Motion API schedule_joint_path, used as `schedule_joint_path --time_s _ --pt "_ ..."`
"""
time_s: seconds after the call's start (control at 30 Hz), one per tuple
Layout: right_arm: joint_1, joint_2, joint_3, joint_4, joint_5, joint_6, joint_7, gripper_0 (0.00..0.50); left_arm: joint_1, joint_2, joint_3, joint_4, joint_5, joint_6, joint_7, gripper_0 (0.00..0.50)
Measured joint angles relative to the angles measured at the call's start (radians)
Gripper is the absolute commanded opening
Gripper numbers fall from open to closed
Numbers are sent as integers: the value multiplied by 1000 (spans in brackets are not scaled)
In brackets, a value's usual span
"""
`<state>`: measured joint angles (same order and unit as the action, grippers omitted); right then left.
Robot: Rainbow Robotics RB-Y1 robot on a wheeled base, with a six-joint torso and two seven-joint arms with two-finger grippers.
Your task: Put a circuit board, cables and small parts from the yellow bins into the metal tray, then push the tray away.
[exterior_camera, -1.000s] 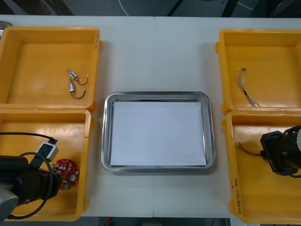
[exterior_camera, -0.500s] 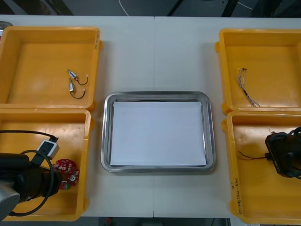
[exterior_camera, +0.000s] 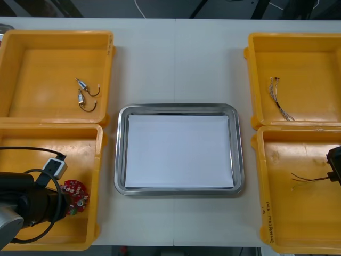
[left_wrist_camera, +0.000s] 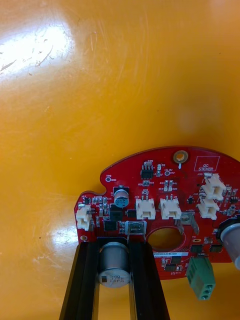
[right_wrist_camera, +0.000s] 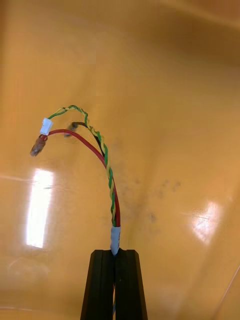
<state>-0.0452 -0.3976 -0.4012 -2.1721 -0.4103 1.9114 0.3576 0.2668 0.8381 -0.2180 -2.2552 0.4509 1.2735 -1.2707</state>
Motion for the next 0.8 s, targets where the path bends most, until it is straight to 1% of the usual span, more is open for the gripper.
schedule_joint_path --time_s 0.07,0.17,0.27,0.37,0.47,0.6,0.67,0.8 --pt "-4 -25 -4 -22 -29 0 0 0 0 0 0 0 0 0 0 0" --pt "-7 -69 -12 -49 -93 0 0 0 -5 0 0 0 7 0 0 0" --pt "-8 -118 -29 -71 -161 1 0 0 -19 0 10 -1 44 12 0 0" --pt "-8 -167 -51 -92 -246 1 0 0 -40 0 41 -12 99 79 0 0" --pt "-8 -220 -70 -120 -341 2 0 0 -65 0 96 -37 160 161 0 0" --pt "-8 -294 -79 -155 -440 3 4 0 -111 0 176 -61 244 275 0 0" --pt "-7 -326 -80 -170 -473 4 36 0 -141 0 207 -64 280 322 0 0" --pt "-7 -381 -87 -180 -535 4 206 0 -215 2 237 -65 344 400 0 0"
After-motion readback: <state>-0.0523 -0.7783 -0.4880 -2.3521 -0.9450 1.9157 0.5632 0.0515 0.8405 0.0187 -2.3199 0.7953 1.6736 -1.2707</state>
